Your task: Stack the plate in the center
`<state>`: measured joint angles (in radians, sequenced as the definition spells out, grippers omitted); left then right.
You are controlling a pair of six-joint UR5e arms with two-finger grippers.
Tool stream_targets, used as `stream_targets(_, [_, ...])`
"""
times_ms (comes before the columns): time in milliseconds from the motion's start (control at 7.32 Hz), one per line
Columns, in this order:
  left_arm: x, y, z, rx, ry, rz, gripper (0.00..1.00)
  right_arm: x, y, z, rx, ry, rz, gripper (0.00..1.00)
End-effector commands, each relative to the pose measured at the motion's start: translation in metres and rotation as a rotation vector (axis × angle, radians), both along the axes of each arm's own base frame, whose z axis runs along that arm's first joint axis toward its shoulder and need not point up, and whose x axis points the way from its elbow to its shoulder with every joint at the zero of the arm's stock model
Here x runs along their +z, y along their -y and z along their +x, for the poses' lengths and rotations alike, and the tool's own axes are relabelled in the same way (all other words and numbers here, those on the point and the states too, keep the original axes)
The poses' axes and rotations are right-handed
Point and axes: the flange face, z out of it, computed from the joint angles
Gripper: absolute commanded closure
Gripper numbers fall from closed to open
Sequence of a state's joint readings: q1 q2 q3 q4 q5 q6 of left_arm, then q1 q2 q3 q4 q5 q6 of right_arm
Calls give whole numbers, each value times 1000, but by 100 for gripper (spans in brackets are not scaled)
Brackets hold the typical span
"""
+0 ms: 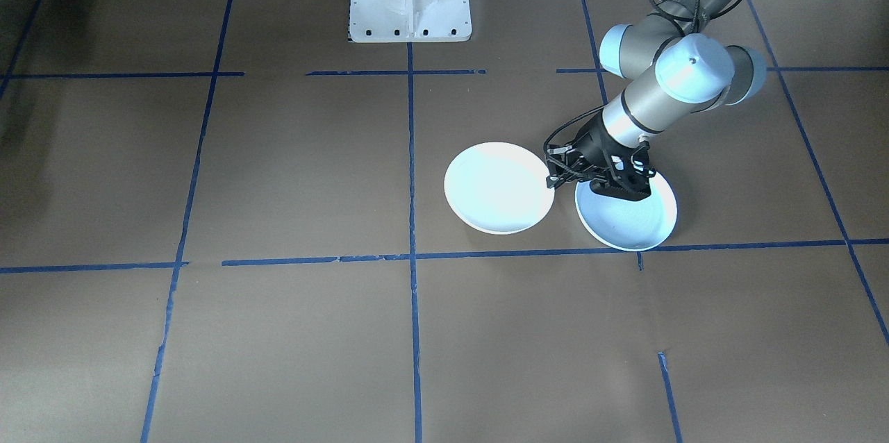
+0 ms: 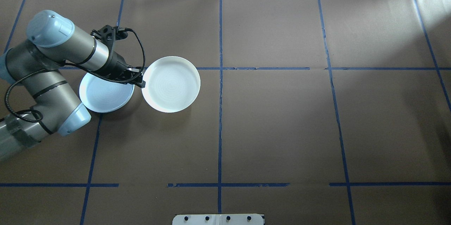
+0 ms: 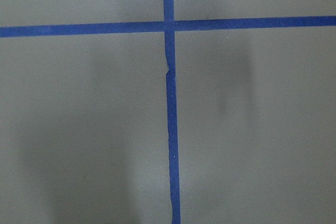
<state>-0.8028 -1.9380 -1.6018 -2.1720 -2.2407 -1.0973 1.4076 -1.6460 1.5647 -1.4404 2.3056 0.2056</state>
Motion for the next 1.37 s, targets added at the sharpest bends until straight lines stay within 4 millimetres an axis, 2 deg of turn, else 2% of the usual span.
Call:
stream_targets(0, [54,-9,-59,38,41,40,100,0,0,0,1,0,0,0])
stream_targets(137, [86,-7,-94,65,63,68,100,0,0,0,-1,0,0,0])
stream_targets(273, [96,-3,-106,85,87,73,100,0,0,0,-1,0,0,0])
stream_targets(547, [121,7,-118,148,100,75,100,0,0,0,-1,0,0,0])
stream_targets(820, [128,19,-118,142,98,58,100,0,0,0,-1,0,0,0])
stream_targets(1094, [148,39,-144,121,76,-1,100,0,0,0,-1,0,0,0])
stream_targets(1230, [147,44,-144,120,67,1,100,0,0,0,-1,0,0,0])
